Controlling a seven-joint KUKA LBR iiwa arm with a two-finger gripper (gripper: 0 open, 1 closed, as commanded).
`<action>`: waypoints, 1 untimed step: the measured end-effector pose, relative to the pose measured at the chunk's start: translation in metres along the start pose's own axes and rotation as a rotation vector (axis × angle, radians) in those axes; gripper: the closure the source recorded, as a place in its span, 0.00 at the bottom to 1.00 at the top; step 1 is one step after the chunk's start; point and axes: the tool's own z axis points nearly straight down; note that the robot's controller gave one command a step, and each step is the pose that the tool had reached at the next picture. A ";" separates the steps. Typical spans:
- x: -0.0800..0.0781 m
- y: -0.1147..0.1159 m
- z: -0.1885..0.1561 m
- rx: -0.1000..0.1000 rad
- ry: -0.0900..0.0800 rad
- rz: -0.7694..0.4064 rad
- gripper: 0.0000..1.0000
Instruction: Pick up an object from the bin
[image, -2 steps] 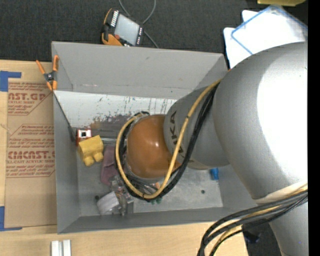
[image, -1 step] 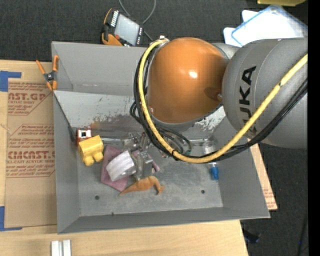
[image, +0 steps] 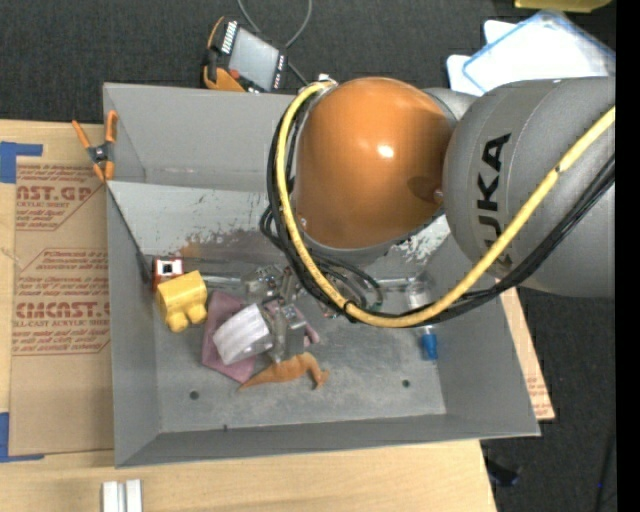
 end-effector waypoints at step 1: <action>-0.002 0.008 0.017 -0.001 -0.002 0.012 1.00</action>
Offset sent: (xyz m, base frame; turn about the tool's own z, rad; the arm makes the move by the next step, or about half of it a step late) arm 0.0175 0.0057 -0.0318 0.0381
